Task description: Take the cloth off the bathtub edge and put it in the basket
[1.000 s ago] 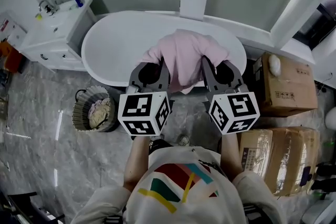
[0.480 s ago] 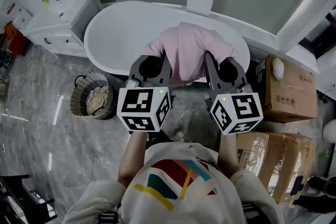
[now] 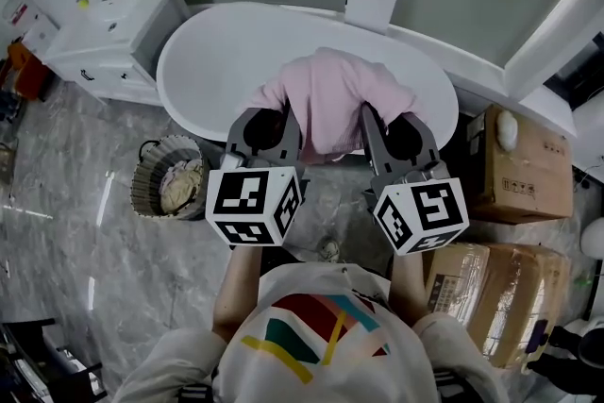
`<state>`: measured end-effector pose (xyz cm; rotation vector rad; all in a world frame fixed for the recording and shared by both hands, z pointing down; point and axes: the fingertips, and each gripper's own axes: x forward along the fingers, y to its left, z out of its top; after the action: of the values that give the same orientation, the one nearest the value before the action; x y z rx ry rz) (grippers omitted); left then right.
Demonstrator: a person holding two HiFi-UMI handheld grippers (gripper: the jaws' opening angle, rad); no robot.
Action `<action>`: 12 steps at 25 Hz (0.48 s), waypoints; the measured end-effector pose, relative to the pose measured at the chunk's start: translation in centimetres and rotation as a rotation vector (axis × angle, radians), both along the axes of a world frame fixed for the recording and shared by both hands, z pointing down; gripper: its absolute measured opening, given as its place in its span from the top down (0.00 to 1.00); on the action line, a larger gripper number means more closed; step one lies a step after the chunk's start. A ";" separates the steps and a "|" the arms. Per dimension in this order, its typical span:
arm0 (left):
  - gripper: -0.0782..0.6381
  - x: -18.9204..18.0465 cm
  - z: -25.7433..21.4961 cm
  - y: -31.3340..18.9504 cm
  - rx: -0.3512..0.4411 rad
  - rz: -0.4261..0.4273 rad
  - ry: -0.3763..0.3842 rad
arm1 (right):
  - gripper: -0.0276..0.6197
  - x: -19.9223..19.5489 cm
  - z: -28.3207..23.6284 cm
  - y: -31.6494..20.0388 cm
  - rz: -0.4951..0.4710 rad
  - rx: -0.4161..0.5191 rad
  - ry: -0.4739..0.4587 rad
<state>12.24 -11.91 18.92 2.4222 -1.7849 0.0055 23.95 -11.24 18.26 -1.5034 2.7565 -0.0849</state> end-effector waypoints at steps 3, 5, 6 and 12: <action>0.79 -2.3 -0.3 -1.0 0.010 0.007 -0.003 | 0.84 -2.3 -0.3 -0.9 0.003 0.009 -0.002; 0.79 -4.0 -0.6 -1.6 0.016 0.014 -0.011 | 0.84 -4.0 -0.6 -1.6 0.009 0.014 -0.008; 0.79 -4.9 -0.8 -2.0 0.019 0.017 -0.017 | 0.84 -5.0 -0.8 -2.0 0.014 0.016 -0.014; 0.79 -12.3 -2.6 -3.6 0.049 0.004 -0.043 | 0.84 -12.4 -2.2 -4.1 0.003 0.045 -0.048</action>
<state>-0.07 -15.50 16.31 2.4780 -1.8190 0.0145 11.59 -15.35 16.05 -1.4753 2.6995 -0.0574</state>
